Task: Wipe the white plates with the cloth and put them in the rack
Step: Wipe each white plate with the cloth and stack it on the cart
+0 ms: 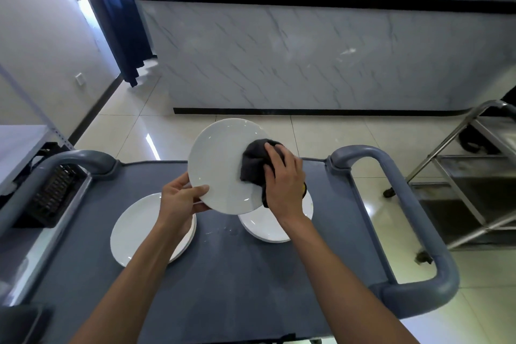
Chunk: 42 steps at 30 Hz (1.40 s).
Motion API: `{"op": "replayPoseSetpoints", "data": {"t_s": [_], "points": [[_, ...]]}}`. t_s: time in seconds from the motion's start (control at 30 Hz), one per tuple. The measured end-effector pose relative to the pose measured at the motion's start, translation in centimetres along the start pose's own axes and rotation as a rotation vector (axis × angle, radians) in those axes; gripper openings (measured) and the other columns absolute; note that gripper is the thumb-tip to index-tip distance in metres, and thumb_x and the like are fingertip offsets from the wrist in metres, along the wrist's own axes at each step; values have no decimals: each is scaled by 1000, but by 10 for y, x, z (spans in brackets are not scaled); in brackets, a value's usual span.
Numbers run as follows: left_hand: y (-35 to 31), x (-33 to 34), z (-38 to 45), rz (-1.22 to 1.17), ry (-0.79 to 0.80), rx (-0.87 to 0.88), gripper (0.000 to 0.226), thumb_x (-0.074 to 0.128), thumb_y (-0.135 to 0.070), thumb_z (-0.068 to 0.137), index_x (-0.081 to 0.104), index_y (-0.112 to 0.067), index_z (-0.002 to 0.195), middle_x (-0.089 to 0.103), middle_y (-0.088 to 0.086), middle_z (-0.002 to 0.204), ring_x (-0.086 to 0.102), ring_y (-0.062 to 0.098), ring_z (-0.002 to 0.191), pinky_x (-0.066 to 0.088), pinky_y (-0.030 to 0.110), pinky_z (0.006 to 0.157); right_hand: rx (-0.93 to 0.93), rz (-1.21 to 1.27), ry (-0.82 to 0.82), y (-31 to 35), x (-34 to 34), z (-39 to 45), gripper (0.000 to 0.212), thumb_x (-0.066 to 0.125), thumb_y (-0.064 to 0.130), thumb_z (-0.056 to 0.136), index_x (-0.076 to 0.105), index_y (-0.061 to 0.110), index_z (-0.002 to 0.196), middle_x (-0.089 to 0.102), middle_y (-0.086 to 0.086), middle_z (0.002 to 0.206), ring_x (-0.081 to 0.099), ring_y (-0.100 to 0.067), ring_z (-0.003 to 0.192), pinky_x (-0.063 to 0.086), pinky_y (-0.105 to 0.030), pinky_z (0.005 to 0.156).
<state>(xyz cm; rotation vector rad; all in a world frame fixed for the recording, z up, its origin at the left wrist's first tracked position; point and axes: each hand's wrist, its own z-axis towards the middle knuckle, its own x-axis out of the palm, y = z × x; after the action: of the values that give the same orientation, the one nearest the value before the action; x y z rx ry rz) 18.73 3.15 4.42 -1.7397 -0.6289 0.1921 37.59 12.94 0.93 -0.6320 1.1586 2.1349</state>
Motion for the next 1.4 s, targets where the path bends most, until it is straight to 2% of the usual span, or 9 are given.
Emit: {"op": "replayPoseSetpoints", "data": {"t_s": [0.13,0.27,0.4,0.67,0.83,0.97,1.07,1.23,1.4], "points": [[-2,-13,5,64,71,-5,39,60,12,88,70,-15,113,77,7,96,71,32,80,60,39,61,-14,17,-21,6,-2,18,45,47,24,98,56,21,142,56,-6,139,52,-32,117,50,-50,91],[-11,-26,11,169,165,8,37,60,15,86,72,-14,106,77,11,91,70,34,77,62,42,61,-69,70,13,18,-5,31,48,55,18,95,55,24,142,55,0,139,52,-27,116,48,-49,92],[-20,-36,19,229,241,19,37,64,14,84,72,-9,112,77,14,95,71,38,83,60,42,60,-167,70,41,36,-7,38,51,58,17,94,52,26,144,54,3,138,51,-24,116,47,-47,90],[-50,-51,36,297,351,83,44,62,16,86,70,-15,117,78,7,99,74,24,83,62,39,63,-172,115,167,49,-9,53,57,62,12,93,47,23,148,54,1,141,53,-23,123,44,-46,104],[-51,-57,43,308,357,112,44,63,14,86,70,-13,119,78,5,104,74,25,90,61,36,64,-121,145,181,58,-14,54,60,64,10,93,47,24,149,58,0,139,55,-22,121,42,-36,106],[-50,-59,46,303,358,117,45,63,15,86,71,-17,116,78,5,99,74,24,86,61,37,64,-86,164,225,58,-14,52,63,65,11,92,45,26,149,62,-1,132,53,-26,112,42,-40,103],[-48,-62,49,321,353,138,43,65,12,87,72,-22,112,78,4,102,73,26,90,62,40,68,-77,166,235,57,-15,51,64,65,10,91,45,27,149,62,-1,126,51,-25,111,42,-41,102],[-39,-59,52,329,304,193,39,65,6,90,74,-23,114,78,6,100,72,29,91,61,44,76,-50,132,143,62,-12,43,62,63,6,84,50,25,141,61,3,120,51,-23,110,37,-41,97],[-25,-51,50,266,196,197,29,65,2,92,75,-22,105,79,2,94,72,24,86,60,36,74,-75,171,22,63,-6,28,54,57,-1,78,56,16,130,62,2,116,49,-21,103,45,-42,92]]}}
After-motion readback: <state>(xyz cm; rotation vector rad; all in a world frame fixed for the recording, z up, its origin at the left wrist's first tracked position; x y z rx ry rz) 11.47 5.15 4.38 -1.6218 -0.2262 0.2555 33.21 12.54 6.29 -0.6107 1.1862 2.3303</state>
